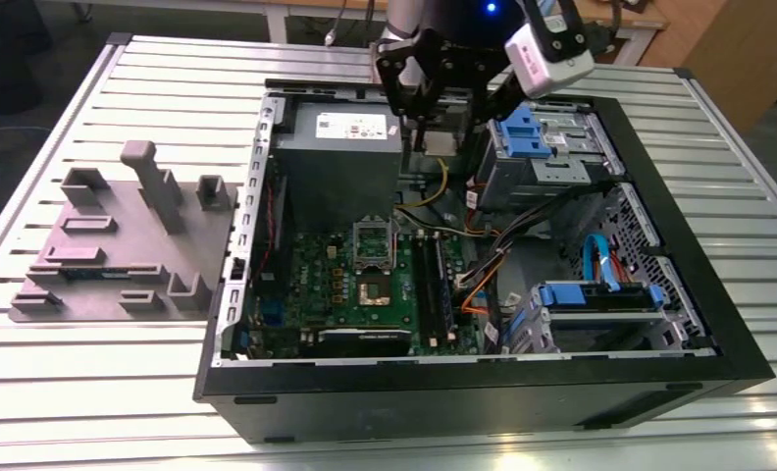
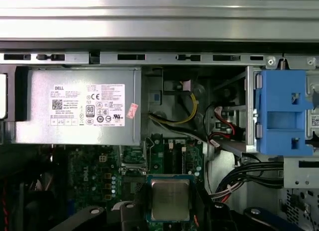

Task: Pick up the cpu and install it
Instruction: 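Pick up the cpu and move it towards the insertion slot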

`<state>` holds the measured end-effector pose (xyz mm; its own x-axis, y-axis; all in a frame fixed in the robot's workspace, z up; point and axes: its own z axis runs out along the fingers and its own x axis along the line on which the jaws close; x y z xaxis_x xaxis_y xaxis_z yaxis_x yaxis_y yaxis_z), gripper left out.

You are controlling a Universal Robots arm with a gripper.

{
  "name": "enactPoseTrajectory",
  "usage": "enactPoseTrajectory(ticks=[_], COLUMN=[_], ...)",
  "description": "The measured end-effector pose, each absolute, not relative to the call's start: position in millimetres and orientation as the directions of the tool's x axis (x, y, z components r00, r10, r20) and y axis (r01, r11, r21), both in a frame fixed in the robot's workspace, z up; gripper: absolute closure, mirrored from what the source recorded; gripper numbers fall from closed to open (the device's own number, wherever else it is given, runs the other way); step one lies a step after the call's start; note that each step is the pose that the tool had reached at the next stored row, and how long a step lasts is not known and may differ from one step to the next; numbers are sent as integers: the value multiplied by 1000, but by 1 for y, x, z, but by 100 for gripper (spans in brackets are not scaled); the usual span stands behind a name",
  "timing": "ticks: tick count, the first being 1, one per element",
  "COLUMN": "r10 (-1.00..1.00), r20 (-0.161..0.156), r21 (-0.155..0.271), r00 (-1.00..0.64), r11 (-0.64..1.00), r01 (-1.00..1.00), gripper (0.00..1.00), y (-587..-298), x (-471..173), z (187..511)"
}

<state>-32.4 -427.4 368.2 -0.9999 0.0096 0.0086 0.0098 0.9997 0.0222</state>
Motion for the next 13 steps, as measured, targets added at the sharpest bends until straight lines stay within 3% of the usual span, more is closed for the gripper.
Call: enactPoseTrajectory(ticks=[13], r10=[10], r20=[9], r21=[22], r00=[-1000], r11=[1000], r01=[10], gripper=[53], y=[-427], x=[-35], z=[368])
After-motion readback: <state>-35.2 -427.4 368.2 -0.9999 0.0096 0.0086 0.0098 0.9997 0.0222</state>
